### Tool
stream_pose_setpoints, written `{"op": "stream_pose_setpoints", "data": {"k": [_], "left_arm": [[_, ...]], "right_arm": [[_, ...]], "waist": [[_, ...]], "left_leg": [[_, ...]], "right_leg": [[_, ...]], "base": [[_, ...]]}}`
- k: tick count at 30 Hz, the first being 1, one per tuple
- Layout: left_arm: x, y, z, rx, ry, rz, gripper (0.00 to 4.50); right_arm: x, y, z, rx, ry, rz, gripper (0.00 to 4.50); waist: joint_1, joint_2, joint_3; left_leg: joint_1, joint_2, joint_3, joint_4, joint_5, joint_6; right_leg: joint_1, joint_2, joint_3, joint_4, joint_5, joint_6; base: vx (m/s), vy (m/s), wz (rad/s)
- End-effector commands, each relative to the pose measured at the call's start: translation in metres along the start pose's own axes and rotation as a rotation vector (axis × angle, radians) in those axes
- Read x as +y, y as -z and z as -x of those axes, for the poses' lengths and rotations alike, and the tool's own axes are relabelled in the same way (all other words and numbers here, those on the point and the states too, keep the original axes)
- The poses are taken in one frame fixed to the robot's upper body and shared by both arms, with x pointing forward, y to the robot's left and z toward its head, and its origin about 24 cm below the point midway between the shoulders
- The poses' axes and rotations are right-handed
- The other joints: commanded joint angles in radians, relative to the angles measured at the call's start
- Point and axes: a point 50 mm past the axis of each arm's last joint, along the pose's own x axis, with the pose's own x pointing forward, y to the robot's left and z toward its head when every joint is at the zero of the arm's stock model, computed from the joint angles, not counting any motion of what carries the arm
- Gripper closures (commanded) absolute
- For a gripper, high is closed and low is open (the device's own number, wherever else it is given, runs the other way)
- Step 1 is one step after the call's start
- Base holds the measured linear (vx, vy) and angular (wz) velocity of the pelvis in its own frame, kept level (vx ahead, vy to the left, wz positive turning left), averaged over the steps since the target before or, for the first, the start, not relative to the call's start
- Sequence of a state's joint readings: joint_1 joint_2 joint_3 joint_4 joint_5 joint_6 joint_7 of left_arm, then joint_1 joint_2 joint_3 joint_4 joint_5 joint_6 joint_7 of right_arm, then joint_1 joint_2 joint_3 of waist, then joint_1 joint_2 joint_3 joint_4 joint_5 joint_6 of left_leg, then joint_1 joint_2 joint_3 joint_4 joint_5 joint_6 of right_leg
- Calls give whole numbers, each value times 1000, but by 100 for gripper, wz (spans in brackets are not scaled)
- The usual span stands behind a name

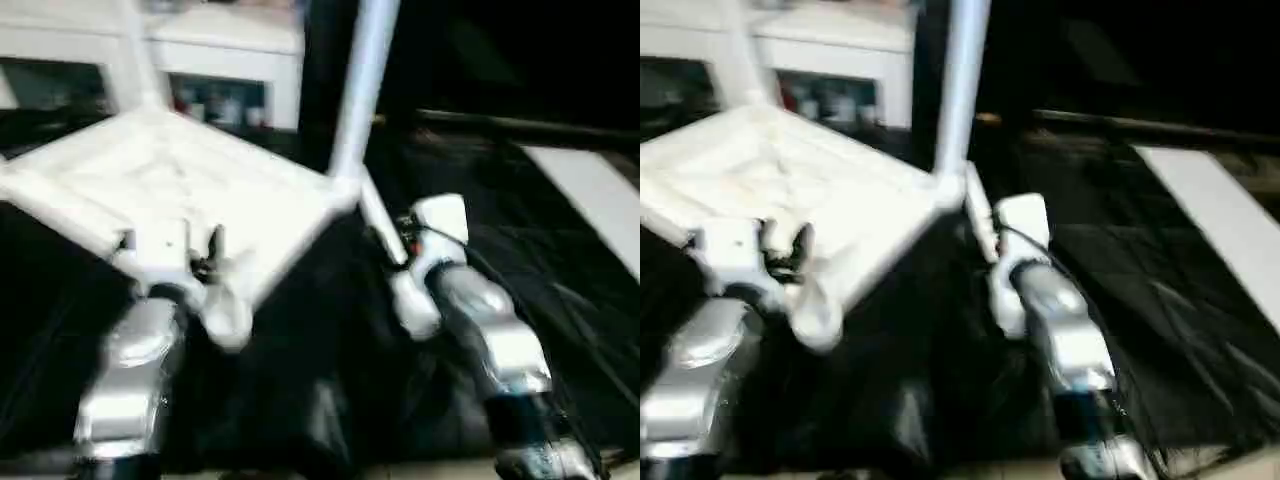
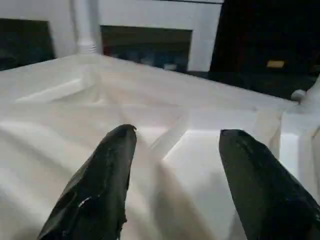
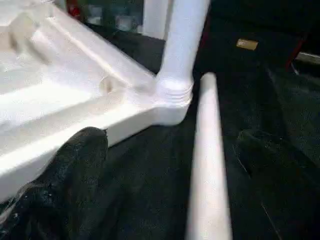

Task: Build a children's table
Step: Move to table, then pick table leg

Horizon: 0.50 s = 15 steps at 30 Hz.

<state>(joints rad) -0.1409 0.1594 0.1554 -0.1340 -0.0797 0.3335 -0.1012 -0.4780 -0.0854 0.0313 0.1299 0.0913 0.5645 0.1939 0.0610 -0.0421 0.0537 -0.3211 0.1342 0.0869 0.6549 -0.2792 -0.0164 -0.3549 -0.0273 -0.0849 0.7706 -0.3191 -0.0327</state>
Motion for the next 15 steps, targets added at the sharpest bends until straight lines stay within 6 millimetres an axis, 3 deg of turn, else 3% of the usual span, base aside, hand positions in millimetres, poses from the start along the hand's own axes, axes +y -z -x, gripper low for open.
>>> {"op": "stream_pose_setpoints", "data": {"k": [1, 2, 3, 4, 5, 6, 7, 8, 9, 10, 11, 12, 13, 14, 15], "left_arm": [[-13, -8, -6, -29, 63, 9, 119], [-14, -9, -6, -31, 80, 5, 112], [-14, -9, -7, -30, 93, 2, 112], [-12, -14, -7, -46, 133, 3, 95], [-11, -16, -6, -53, 166, -6, 89], [-11, -20, -4, -65, 221, -17, 85], [-11, -22, -2, -70, 267, -35, 85], [-10, -24, 1, -53, 324, -75, 78], [-10, -24, 1, -53, 324, -75, 64], [-8, -23, 4, -22, 360, -113, 54], [-7, -23, 7, 1, 401, -144, 49], [-7, -23, 8, 13, 431, -161, 49], [-7, -23, 9, 24, 456, -173, 49], [-8, -24, 11, 38, 504, -193, 49], [-8, -25, 12, 45, 527, -203, 49]], "right_arm": [[-15, 0, 3, 56, -6, -49, 0], [-16, -2, 2, 64, -18, -41, 0], [-16, -4, 1, 66, -22, -31, 0], [-21, -7, -2, 106, 1, -19, 0], [-24, -9, -3, 119, 10, -21, 0], [-26, -10, -4, 141, 18, -30, 0], [-26, -11, -6, 164, 18, -46, 0], [-28, -12, -8, 206, 31, -67, 0], [-28, -12, -8, 206, 31, -67, 0], [-29, -10, -9, 262, 31, -84, 0], [-29, -7, -9, 330, 15, -103, 0], [-28, -5, -9, 376, 1, -82, 0], [-28, -3, -9, 410, -6, -69, 0], [-28, 0, -9, 444, -25, -94, 0], [-28, 2, -8, 460, -34, -109, 0]], "waist": [[-40, 24, -70], [-43, -12, -79], [-42, -56, -88], [-8, -106, -97], [4, -92, -95], [-4, -92, -103], [-7, -89, -104], [-17, -71, -101], [-25, -55, -96], [-29, -40, -88], [-34, -42, -81], [-38, -47, -72], [-31, -44, -60], [-27, -49, -50], [-21, -43, -45]], "left_leg": [[110, 125, -67, -124, 73, 367], [99, 81, -29, -76, 332, 374], [66, 28, 7, -28, 379, 327], [-44, -49, 24, 7, 238, 207], [-52, -34, 4, 23, 192, 152], [-65, -22, -11, 3, 274, 76], [-73, -18, -5, -28, 305, 25], [-70, -7, 0, -59, 346, -1], [-61, 6, 0, -67, 359, -5], [-29, 34, 4, -73, 358, -9], [-13, 45, 8, -79, 315, -2], [-11, 56, 14, -86, 209, 13], [-9, 66, 24, -94, 52, -5], [-2, 72, 37, -99, -90, -37], [6, 74, 41, -102, -155, -54]], "right_leg": [[-121, -48, 15, -26, 135, 65], [-132, -80, 49, -105, 304, 23], [-99, -109, 83, -164, 436, 6], [34, -164, 173, -199, 534, 35], [45, -211, 192, -200, 627, -10], [61, -190, 161, -156, 964, -80], [63, -144, 126, -144, 1122, -123], [59, -95, 100, -143, 1020, -150], [47, -81, 93, -145, 898, -168], [16, -69, 79, -164, 596, -208], [-1, -65, 72, -176, 441, -221], [-4, -77, 75, -187, 232, -231], [-9, -87, 78, -205, 43, -215], [-19, -93, 81, -223, -113, -188], [-28, -94, 81, -229, -195, -169]], "base": [[170, -35, -2], [170, -35, -2], [98, -66, 2], [63, -61, 11], [63, -61, 11], [86, -86, 3], [30, -94, -10], [30, -94, -10], [-21, -51, -7], [0, 0, 0], [0, 0, 0], [0, 0, 0], [0, 0, 0], [-54, -43, 12], [-58, -38, 19]]}}
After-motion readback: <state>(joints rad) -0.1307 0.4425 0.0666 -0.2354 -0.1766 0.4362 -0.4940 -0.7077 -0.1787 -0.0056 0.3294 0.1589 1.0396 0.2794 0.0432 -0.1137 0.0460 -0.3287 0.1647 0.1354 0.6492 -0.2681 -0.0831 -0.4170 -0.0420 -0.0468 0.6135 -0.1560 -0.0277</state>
